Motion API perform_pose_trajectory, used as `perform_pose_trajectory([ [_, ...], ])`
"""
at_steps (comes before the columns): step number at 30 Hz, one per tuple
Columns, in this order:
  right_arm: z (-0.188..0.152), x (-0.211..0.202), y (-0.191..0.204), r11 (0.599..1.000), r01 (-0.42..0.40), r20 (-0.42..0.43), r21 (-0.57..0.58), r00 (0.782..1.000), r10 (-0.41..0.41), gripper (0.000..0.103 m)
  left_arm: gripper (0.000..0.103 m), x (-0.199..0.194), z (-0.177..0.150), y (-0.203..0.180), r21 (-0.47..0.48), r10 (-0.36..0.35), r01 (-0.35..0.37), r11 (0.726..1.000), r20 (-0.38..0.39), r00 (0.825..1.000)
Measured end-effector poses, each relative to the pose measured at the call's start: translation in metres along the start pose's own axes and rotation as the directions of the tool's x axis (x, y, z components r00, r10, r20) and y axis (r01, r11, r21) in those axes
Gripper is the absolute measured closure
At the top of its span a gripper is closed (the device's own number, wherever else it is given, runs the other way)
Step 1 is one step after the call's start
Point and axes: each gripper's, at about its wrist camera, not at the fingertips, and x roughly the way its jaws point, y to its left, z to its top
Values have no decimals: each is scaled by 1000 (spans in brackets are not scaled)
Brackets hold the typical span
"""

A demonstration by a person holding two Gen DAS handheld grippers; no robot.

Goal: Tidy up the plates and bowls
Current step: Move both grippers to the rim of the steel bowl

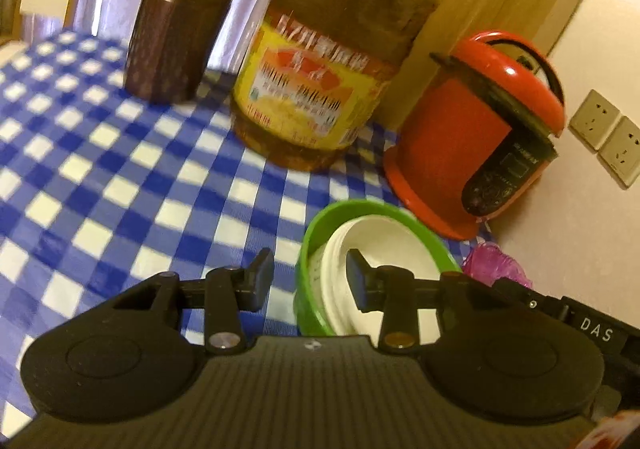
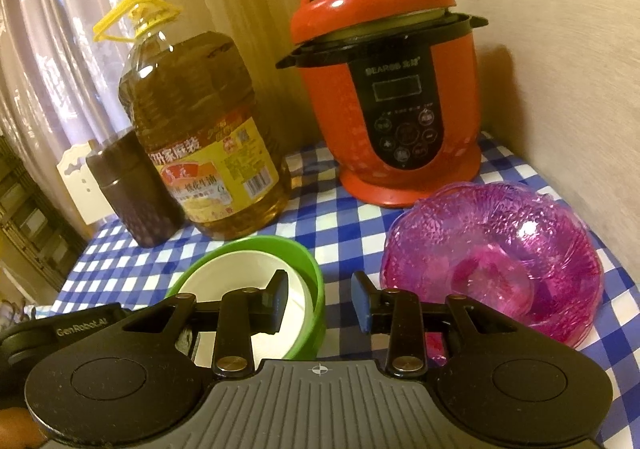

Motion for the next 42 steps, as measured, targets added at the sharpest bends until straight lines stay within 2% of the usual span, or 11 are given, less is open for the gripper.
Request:
perform_pose_trajectory([
  [7, 1, -24, -19, 998, 38, 52, 50, 998, -40, 68, 68, -24, -9, -26, 118, 23, -31, 993, 66, 998],
  [12, -5, -42, -33, 996, 72, 63, 49, 995, -75, 68, 68, -49, -17, -47, 170, -28, 11, 985, 98, 995],
  [20, -29, -87, -72, 983, 140, 49, 115, 988, -146, 68, 68, -63, -54, -81, 195, -129, 126, 973, -2, 992],
  [25, -40, -114, -93, 973, 171, 42, 158, 983, -179, 68, 68, -69, -91, -94, 197, -136, 149, 969, -78, 988],
  [30, -54, -135, -109, 961, 196, -8, 197, 980, -198, 68, 68, -73, -117, -99, 178, -143, 165, 970, -133, 981],
  [38, -63, -135, -117, 964, 180, -60, 198, 983, -171, 68, 68, -52, -127, -120, 160, -179, 210, 964, -189, 965],
  [42, -64, -126, -121, 963, 177, -86, 201, 983, -162, 68, 69, -38, -129, -124, 182, -169, 205, 962, -193, 966],
])
